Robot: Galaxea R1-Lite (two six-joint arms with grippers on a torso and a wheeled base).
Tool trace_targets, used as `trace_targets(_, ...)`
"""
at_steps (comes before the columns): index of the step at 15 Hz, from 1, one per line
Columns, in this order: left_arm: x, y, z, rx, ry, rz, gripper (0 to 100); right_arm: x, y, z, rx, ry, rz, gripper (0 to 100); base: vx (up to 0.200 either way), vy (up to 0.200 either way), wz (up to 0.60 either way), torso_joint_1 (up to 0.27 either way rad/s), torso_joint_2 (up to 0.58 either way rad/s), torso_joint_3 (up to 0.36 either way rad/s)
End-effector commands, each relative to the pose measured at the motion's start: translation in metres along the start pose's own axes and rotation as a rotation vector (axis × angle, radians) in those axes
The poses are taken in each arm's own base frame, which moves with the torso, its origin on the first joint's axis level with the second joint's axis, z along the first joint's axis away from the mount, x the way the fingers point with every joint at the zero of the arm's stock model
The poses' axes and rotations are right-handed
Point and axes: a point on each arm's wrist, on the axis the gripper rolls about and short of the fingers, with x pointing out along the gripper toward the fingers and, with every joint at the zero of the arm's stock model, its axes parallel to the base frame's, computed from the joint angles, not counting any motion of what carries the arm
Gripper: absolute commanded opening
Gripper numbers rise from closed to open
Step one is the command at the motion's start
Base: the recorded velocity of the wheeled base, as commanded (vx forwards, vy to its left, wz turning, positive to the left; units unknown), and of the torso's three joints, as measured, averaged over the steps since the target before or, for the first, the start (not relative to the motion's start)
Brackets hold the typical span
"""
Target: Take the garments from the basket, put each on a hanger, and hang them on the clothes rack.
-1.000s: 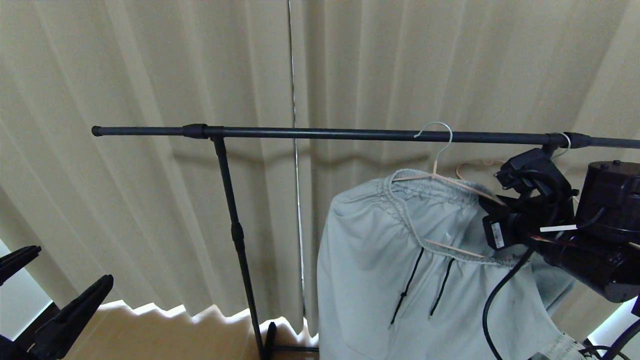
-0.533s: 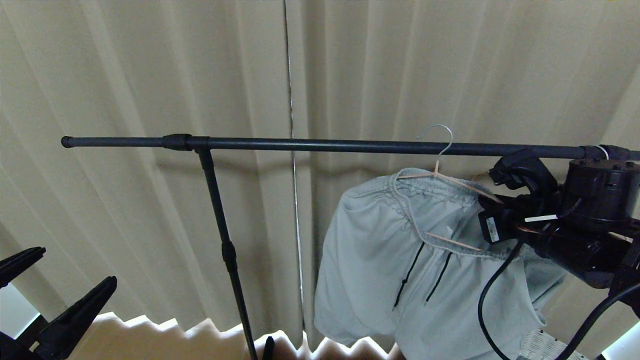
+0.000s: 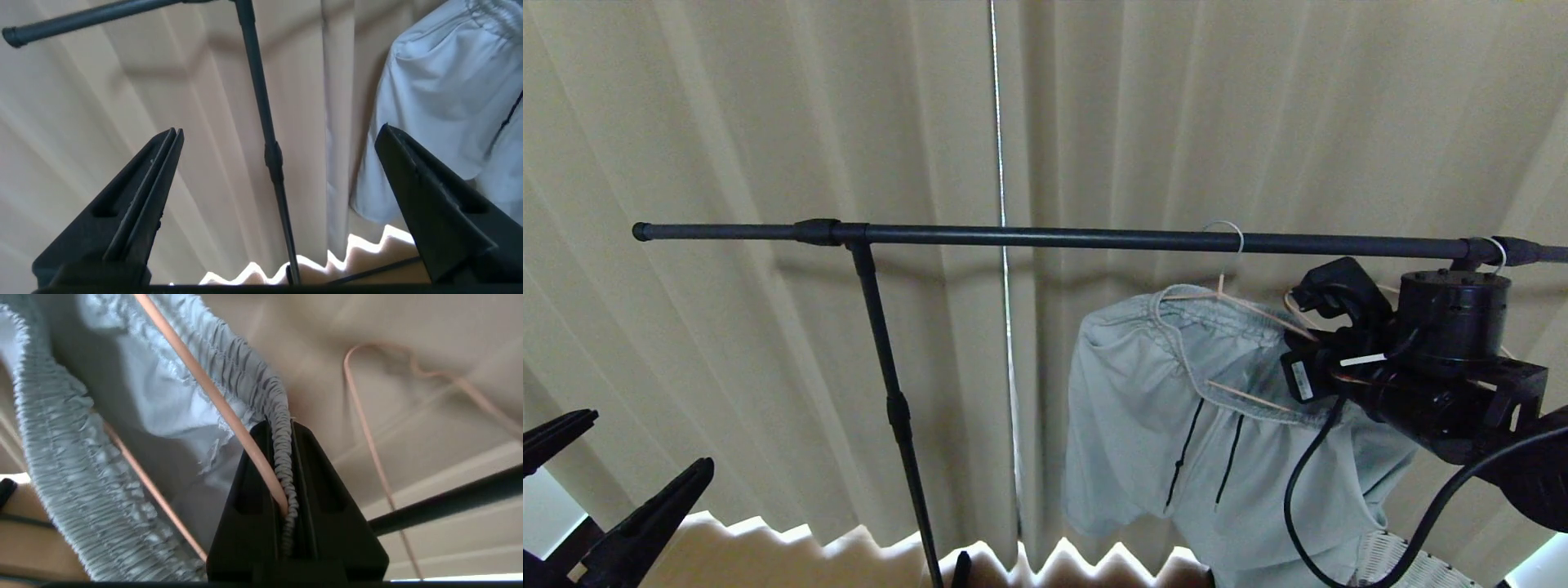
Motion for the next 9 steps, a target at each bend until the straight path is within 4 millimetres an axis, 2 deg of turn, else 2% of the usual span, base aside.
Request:
trace_targets(1,0.001,0.0,-0.001,-0.002,0.006,-0.002,100,0.004,0.005,-0.005,-0.011,0.02,0.013,0,0.0,0.0,0.0,0.0,0.0,0.0)
trace_targets(7,0.0,0.0,-0.001,-0.002,0.006,-0.002,100,-0.001,0.017,-0.003,-0.029,0.009,0.055,0,0.0,0.0,0.0,0.0,0.0,0.0)
trace_targets(8,0.0,0.0,-0.001,-0.002,0.006,-0.002,100,-0.001,0.019,-0.003,-0.031,0.009,0.064,100,0.0,0.0,0.0,0.0,0.0,0.0)
trace_targets(9,0.0,0.0,-0.001,-0.002,0.006,-0.002,100,-0.002,0.019,-0.003,-0.027,0.006,0.069,100,0.0,0.0,0.0,0.0,0.0,0.0)
